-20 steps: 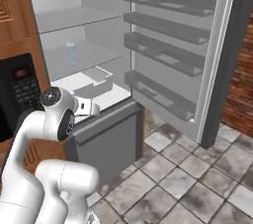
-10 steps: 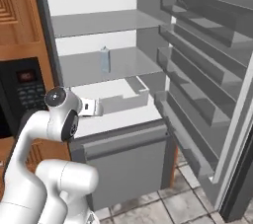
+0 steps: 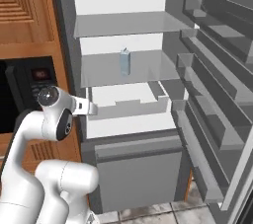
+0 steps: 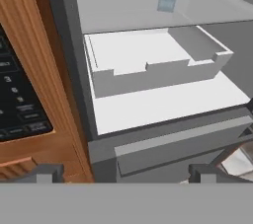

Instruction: Take a sugar cube from the saucer and place it inside the coffee. Then, grab milk from the fridge and place it next to the coffee on the counter to sweeten the coffee.

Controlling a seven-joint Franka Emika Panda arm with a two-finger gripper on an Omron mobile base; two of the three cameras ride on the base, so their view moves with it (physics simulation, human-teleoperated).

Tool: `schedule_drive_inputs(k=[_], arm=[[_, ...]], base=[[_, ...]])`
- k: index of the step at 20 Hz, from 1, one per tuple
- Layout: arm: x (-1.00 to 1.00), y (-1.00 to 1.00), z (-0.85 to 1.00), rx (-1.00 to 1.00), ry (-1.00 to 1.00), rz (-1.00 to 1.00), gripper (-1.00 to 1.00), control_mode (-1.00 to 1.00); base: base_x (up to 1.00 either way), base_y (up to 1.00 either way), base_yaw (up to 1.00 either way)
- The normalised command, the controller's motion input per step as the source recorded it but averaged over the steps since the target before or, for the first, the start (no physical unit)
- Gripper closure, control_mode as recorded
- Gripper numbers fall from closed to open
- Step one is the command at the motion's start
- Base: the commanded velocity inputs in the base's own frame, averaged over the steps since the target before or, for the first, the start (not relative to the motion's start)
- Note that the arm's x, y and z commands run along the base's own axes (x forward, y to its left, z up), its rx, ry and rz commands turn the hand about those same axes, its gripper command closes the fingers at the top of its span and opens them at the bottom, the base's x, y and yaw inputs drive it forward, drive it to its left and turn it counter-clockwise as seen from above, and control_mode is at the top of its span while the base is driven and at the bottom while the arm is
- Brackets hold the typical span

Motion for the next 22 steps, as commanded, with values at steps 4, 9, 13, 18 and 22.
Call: schedule_drive_inputs(k=[4,9,13,18,22], arm=[[0.0,0.0,0.0,0.0,0.0,0.0,-1.0,1.0],[0.0,0.0,0.0,0.0,0.0,0.0,-1.0,1.0],[0.0,0.0,0.0,0.0,0.0,0.0,-1.0,1.0],[0.0,0.0,0.0,0.0,0.0,0.0,-1.0,1.0],[0.0,0.0,0.0,0.0,0.0,0.0,-1.0,1.0]], base=[[0.39,-0.38,0.0],[0.33,-0.4,0.0],[0.36,-0.11,0.0],[0.56,-0.02,0.0],[0.54,-0.32,0.0]])
